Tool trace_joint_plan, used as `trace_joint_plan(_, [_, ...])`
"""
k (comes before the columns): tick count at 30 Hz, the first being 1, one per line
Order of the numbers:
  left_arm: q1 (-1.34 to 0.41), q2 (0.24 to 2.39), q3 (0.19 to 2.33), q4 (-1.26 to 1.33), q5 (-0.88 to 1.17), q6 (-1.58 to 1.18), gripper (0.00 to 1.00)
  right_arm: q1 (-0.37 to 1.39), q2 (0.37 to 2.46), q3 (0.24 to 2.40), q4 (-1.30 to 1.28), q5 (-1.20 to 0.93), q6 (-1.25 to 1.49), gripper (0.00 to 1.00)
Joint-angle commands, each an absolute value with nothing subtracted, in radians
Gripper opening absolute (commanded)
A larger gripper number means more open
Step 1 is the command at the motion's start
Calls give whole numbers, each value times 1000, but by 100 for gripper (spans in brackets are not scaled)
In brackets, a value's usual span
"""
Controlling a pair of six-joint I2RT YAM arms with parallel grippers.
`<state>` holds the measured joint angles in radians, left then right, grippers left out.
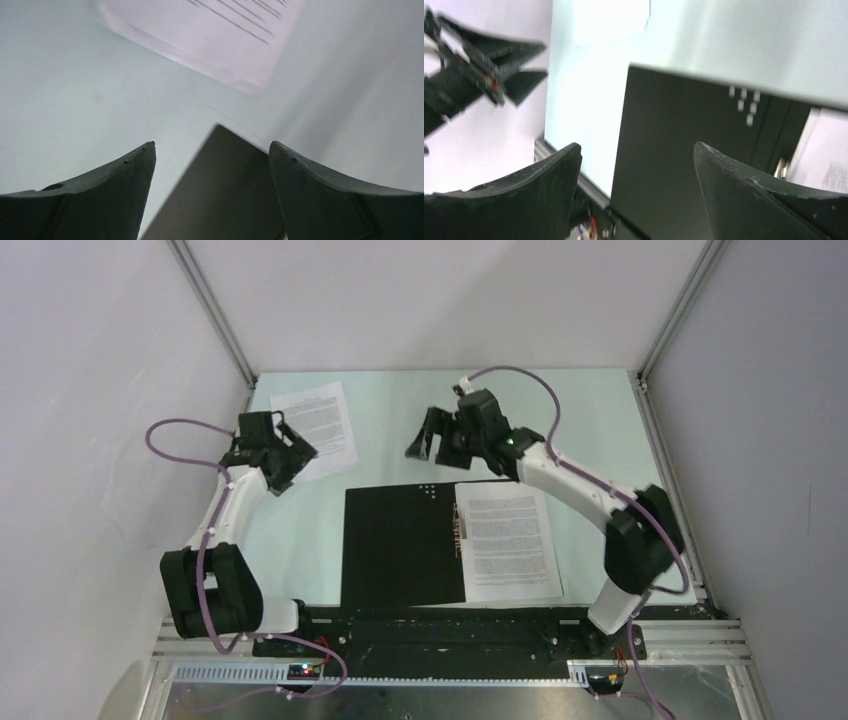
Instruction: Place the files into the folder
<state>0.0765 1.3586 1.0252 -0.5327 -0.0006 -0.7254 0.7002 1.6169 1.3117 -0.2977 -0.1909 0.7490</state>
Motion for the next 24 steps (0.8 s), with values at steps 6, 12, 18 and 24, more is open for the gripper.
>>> trace_joint_plan(6, [294,1425,1077,-530,-114,-655,90,636,2113,1814,-223,-317,688,88])
trace_joint_plan(12, [376,1501,1035,-412,-16,-700,90,628,2281,1999,-234,-340,728,88])
trace_joint_plan(18, [381,1546,990,-322,27,-737,87,621,2358,2050,-227,-360,749,88])
trace_joint_plan(24, [382,1594,958,-289,25,-770,83,619,2416,2074,-190,-381,800,88])
